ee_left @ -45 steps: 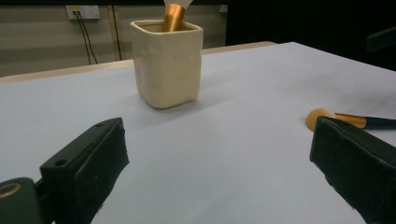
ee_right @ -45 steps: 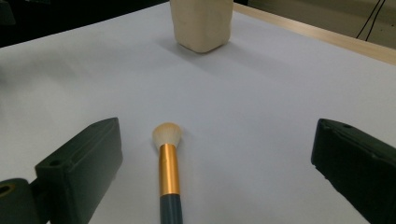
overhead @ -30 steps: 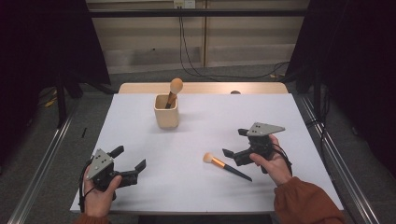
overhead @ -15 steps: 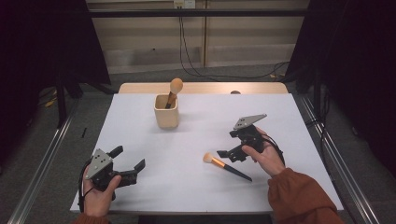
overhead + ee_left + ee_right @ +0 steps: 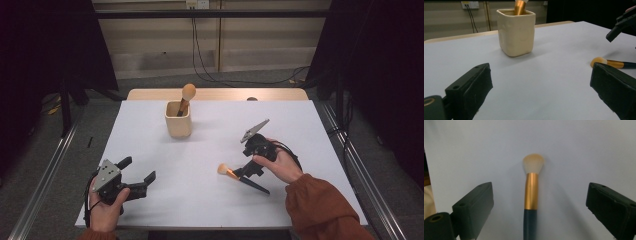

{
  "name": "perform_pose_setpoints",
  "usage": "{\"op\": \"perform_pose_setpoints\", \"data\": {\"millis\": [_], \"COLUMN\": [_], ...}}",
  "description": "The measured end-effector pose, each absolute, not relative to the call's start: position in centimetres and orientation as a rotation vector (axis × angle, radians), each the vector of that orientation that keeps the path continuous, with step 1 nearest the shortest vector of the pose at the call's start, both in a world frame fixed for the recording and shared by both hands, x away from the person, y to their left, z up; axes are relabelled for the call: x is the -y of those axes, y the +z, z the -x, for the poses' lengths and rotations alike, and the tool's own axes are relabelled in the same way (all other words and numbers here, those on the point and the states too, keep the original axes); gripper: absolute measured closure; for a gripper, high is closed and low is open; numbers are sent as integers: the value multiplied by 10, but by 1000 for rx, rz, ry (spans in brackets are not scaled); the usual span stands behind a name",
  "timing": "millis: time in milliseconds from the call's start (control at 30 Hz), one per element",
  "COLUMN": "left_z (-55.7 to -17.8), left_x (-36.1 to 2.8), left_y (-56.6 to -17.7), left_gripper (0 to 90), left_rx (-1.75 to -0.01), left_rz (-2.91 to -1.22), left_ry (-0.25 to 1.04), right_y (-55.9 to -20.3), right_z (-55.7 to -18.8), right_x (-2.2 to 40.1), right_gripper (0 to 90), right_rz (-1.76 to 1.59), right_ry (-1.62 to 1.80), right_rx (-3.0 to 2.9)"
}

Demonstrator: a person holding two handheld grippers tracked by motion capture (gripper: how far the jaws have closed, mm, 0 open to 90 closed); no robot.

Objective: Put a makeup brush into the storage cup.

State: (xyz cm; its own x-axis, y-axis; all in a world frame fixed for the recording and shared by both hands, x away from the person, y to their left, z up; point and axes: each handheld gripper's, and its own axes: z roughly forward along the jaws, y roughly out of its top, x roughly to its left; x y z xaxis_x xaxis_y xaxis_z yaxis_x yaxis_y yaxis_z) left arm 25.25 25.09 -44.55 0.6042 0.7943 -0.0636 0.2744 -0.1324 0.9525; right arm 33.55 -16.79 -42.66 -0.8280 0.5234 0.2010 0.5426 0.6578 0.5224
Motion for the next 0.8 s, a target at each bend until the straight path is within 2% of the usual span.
{"op": "perform_pose_setpoints", "data": {"millis": [400,600,667,733,800], "left_z": [-253,-253,-253,-253,-253], "left_x": [-251,-250,-250,-250,-250], "left_y": [-446,-446,-446,-446,-446], "left_gripper": [38,38,38,38,38], "left_rx": [-896,-897,-897,-896,-897], "left_rz": [-1702,-1701,-1704,-1706,-1708], "left_ry": [571,570,569,568,570], "right_y": [-434,-440,-442,-444,-446], "right_z": [-338,-339,-338,-337,-336], "right_x": [156,151,150,149,147], "right_gripper": [78,42,75,51,91], "right_rz": [823,800,785,758,749], "right_ry": [-640,-522,-478,-435,-401], "right_rx": [2886,2931,2941,2948,2956]}}
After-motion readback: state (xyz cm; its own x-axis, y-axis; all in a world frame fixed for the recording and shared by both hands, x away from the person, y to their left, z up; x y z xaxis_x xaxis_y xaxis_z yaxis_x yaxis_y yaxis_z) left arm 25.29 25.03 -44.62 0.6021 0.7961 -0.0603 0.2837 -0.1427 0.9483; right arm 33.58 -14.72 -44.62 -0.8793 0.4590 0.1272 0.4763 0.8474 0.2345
